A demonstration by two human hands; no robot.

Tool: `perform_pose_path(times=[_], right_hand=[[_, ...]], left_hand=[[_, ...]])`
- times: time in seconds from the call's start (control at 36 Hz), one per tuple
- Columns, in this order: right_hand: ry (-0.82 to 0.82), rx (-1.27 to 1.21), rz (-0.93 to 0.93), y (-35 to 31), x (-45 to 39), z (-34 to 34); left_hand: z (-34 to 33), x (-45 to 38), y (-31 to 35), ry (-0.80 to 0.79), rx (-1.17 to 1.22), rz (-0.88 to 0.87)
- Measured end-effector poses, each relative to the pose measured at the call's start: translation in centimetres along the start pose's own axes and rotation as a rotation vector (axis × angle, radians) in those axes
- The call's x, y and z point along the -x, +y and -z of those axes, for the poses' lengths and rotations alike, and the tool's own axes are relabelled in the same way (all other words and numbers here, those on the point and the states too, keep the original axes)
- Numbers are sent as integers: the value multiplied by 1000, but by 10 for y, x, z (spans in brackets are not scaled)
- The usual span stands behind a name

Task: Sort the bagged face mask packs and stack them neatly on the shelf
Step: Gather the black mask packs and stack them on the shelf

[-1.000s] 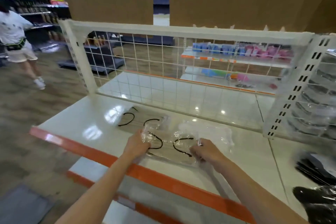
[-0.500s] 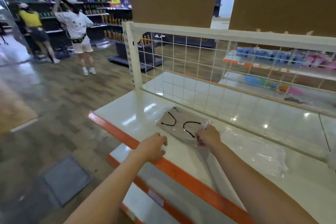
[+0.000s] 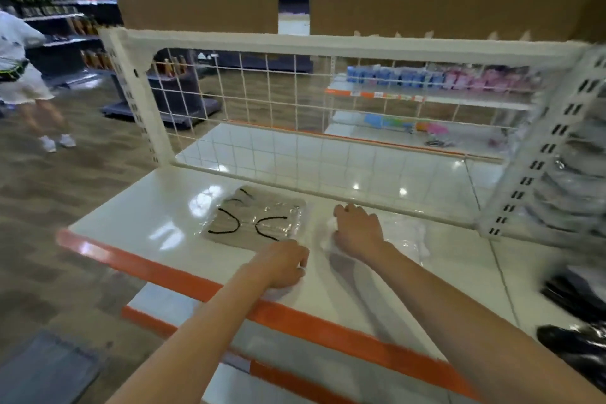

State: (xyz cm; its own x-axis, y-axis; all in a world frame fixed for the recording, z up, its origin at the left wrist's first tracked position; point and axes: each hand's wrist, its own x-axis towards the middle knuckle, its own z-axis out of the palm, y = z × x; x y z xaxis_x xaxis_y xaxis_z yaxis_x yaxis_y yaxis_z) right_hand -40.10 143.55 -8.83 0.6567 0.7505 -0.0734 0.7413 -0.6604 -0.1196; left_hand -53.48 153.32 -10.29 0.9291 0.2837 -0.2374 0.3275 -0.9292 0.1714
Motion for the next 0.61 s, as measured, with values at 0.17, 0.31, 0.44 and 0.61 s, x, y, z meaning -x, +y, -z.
perform_pose_path(times=[0.17,0.31,0.44,0.61], right_hand=[[29,222,-69,83,46,1],[16,254,-228,159,98,4],[5,247,-362,225,152,12],[15,171,-496,291,200,21]], left_hand=[[-7,-44,77,26,-52,-186],[-11,-72,144,49,-85,-340],[-20,-86,214,36,-64,-457],[-35,-92,282,-29,-31,-507]])
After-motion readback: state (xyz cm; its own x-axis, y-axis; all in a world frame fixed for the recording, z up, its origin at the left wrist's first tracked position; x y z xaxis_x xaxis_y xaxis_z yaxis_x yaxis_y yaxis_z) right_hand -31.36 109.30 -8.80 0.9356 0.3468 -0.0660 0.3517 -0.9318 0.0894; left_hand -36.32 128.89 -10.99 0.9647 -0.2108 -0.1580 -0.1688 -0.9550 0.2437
